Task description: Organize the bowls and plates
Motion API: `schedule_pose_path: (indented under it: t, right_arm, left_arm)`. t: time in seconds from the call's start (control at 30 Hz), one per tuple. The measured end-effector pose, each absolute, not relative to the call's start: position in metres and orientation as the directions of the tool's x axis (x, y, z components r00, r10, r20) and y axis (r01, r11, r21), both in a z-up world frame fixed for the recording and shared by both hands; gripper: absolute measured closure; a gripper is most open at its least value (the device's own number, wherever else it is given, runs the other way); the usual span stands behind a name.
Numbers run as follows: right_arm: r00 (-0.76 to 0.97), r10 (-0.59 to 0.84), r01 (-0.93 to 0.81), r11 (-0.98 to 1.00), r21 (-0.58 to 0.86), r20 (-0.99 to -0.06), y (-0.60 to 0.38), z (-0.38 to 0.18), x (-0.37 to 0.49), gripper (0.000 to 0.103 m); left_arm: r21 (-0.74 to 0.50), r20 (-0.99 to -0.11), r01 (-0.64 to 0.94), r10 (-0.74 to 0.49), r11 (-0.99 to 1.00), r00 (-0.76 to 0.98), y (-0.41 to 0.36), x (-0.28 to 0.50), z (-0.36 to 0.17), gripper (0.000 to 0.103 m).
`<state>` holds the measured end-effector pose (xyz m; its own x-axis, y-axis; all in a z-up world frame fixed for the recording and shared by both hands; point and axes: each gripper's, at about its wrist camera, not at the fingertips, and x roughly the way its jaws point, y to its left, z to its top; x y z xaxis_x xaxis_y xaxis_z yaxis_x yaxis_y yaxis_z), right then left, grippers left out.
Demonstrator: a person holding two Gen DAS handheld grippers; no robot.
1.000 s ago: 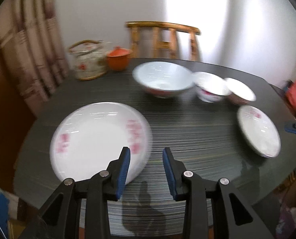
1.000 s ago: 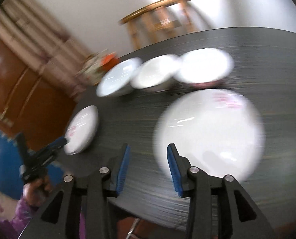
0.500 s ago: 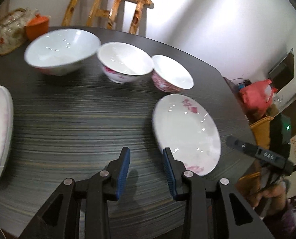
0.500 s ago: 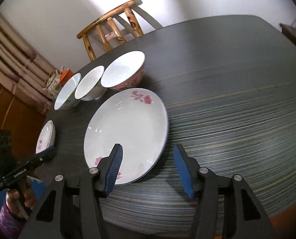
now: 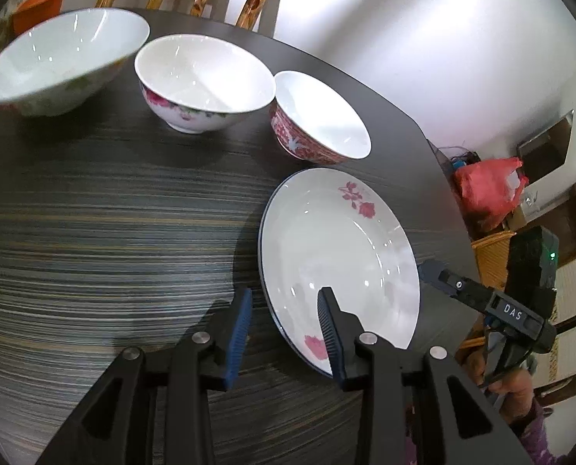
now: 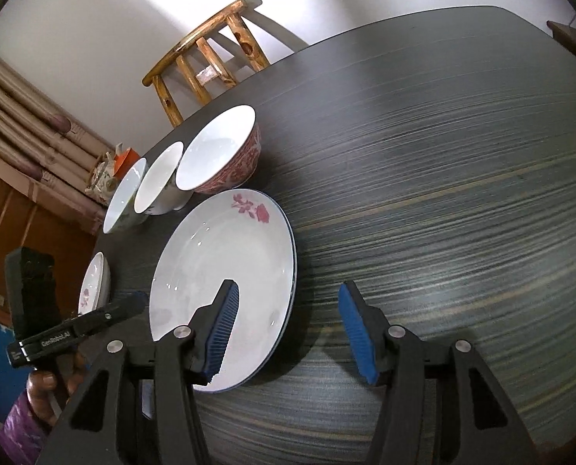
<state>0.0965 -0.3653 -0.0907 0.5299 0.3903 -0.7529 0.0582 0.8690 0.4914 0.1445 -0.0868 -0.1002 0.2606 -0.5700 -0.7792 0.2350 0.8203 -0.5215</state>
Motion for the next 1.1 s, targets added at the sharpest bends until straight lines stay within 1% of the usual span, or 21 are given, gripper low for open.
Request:
schedule_pose_path:
  t: [0.13,0.33,0.4,0.43,0.47,0.5,0.53,0.57,0.6,0.63,0.67,0.73,0.83,0.97,1.1]
  right_arm:
    - [0.509,0.420,0.040,0.861,0.508,-0.751,-0.364,-0.096,0.104,0.051]
    - [0.488,0.422,0.031,0.866,0.498,-0.764,-0.361,-0.104,0.113,0.051]
    - [0.485,0.427,0.027,0.865,0.501,-0.764,-0.360,-0.105,0.115,0.051]
    - [0.480,0.430,0.024,0.865,0.501,-0.765,-0.359,-0.106,0.117,0.051]
    - [0.477,0.434,0.022,0.863,0.504,-0.764,-0.359,-0.106,0.117,0.055]
    - [0.472,0.444,0.018,0.859,0.512,-0.761,-0.359,-0.107,0.118,0.062]
    - [0.462,0.458,0.010,0.853,0.521,-0.759,-0.357,-0.108,0.120,0.066]
    - [0.449,0.464,0.001,0.854,0.520,-0.764,-0.354,-0.110,0.122,0.078]
    - [0.440,0.460,-0.001,0.859,0.512,-0.771,-0.352,-0.111,0.122,0.084]
    - [0.436,0.447,0.002,0.867,0.498,-0.781,-0.351,-0.113,0.123,0.086]
    - [0.436,0.449,0.003,0.866,0.501,-0.780,-0.352,-0.116,0.123,0.092]
    - [0.427,0.487,0.004,0.842,0.540,-0.762,-0.354,-0.120,0.123,0.092]
    - [0.424,0.485,-0.001,0.845,0.535,-0.765,-0.352,-0.119,0.118,0.092]
    - [0.437,0.524,0.014,0.808,0.588,-0.731,-0.353,-0.118,0.109,0.092]
    - [0.443,0.537,0.005,0.799,0.602,-0.718,-0.343,-0.109,0.102,0.092]
  left_arm:
    - [-0.518,-0.778,0.263,-0.577,0.814,0.251,-0.093,0.145,-0.102,0.068]
    - [-0.491,-0.799,0.286,-0.556,0.823,0.230,-0.101,0.145,-0.108,0.068]
    - [-0.472,-0.809,0.294,-0.541,0.831,0.230,-0.105,0.144,-0.109,0.071]
    - [-0.443,-0.821,0.299,-0.517,0.845,0.243,-0.107,0.143,-0.109,0.078]
    - [-0.421,-0.831,0.301,-0.497,0.855,0.250,-0.110,0.144,-0.110,0.090]
    - [-0.406,-0.838,0.301,-0.483,0.863,0.253,-0.112,0.146,-0.111,0.090]
    - [-0.414,-0.835,0.291,-0.487,0.863,0.255,-0.111,0.146,-0.111,0.090]
    - [-0.404,-0.840,0.281,-0.474,0.871,0.265,-0.110,0.146,-0.111,0.091]
    - [-0.378,-0.848,0.278,-0.451,0.883,0.279,-0.111,0.146,-0.110,0.091]
    - [-0.364,-0.853,0.277,-0.438,0.889,0.285,-0.111,0.145,-0.109,0.090]
    - [-0.360,-0.855,0.273,-0.432,0.892,0.285,-0.112,0.145,-0.109,0.090]
    - [-0.359,-0.856,0.262,-0.428,0.896,0.290,-0.110,0.143,-0.108,0.091]
    - [-0.367,-0.845,0.255,-0.436,0.894,0.310,-0.103,0.137,-0.102,0.092]
    - [-0.351,-0.839,0.265,-0.427,0.898,0.337,-0.096,0.127,-0.090,0.092]
    - [-0.357,-0.832,0.238,-0.423,0.903,0.359,-0.083,0.118,-0.078,0.092]
